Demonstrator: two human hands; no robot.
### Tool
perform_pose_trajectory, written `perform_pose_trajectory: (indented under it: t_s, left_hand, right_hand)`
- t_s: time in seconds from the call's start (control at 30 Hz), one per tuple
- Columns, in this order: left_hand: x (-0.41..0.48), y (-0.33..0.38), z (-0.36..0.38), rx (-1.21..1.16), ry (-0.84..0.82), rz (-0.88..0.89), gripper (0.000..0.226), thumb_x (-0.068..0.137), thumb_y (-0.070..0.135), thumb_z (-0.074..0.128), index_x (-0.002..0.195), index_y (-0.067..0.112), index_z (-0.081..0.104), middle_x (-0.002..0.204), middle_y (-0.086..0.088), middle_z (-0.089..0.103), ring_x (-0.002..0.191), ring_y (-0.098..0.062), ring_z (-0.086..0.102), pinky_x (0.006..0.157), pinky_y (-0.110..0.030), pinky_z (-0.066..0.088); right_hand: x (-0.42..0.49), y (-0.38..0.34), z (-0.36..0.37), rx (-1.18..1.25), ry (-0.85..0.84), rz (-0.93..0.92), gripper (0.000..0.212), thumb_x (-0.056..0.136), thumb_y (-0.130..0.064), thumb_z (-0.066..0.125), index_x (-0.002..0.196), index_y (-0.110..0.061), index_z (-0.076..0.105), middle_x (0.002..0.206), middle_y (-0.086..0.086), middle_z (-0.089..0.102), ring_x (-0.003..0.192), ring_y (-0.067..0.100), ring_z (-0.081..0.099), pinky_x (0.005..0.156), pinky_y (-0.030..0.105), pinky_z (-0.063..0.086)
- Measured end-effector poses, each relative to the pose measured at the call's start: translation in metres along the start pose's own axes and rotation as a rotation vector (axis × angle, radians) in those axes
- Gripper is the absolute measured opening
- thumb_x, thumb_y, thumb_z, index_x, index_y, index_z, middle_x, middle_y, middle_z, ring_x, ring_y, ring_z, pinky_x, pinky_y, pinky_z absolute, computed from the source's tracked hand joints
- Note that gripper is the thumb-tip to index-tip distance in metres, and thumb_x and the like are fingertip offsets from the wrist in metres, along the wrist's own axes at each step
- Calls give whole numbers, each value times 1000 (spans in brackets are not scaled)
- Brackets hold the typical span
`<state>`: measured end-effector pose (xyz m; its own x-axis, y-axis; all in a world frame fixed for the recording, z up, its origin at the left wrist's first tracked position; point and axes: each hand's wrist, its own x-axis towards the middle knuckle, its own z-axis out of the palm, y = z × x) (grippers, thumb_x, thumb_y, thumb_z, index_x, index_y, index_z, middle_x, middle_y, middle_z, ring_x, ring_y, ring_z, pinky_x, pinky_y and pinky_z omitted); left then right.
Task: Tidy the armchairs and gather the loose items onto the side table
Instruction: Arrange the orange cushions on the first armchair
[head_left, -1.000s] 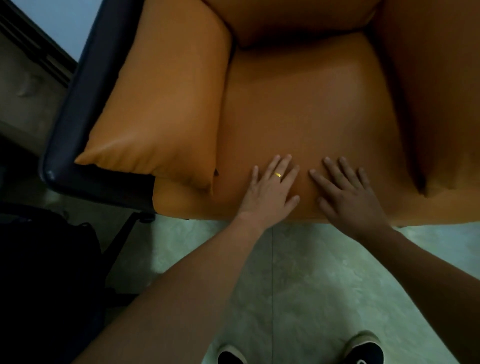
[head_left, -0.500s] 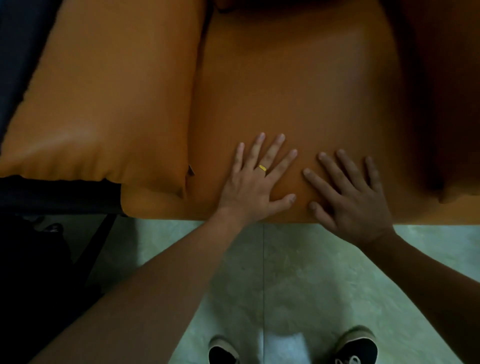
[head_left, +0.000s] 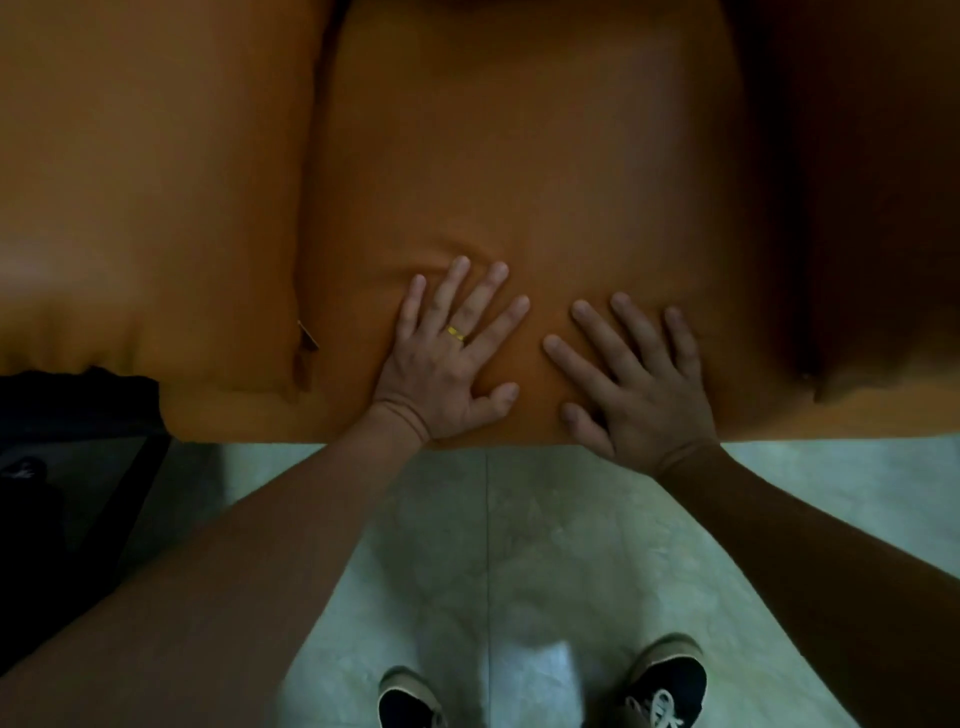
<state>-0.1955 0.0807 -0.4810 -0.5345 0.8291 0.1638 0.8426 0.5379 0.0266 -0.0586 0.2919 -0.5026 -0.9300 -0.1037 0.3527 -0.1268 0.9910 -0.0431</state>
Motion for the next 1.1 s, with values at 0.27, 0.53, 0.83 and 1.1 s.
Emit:
perform_pose_trajectory:
  t_s: [0.27, 0.53, 0.83, 1.1]
  left_hand:
    - [16, 16, -37, -22, -270, -23, 69, 93, 65, 31, 156, 44, 11, 168, -2, -6, 154, -28, -6, 116, -68, 5]
    - [86, 94, -30, 83, -380, 408, 72, 91, 74, 31, 154, 49, 5, 166, -4, -14, 152, -33, -13, 109, -78, 6]
    - [82, 121, 4, 78, -36, 279, 83, 81, 83, 44, 153, 45, 28, 166, -7, 13, 152, -35, 11, 116, -67, 9]
    - [84, 112, 19, 26, 57, 333, 79, 81, 83, 46, 150, 44, 36, 163, -8, 24, 150, -35, 21, 114, -66, 16]
  right_hand:
    - [-25, -29, -61, 276, -180, 293, 54, 93, -31, 52, 147, -26, 48, 159, 2, 38, 150, 24, 28, 120, 54, 21]
    - [-107, -8, -95, 413, 329, 1114, 43, 99, -17, 50, 141, -19, 54, 149, 8, 48, 138, 24, 41, 114, 44, 37]
    - [-89, 63, -37, 451, 331, 1230, 61, 104, -39, 37, 158, -15, 23, 167, 15, 6, 153, 39, -9, 124, 51, -2]
    - [-87, 71, -19, 360, 384, 1179, 60, 103, -37, 38, 155, -9, 29, 164, 24, 11, 150, 49, -5, 122, 47, -8]
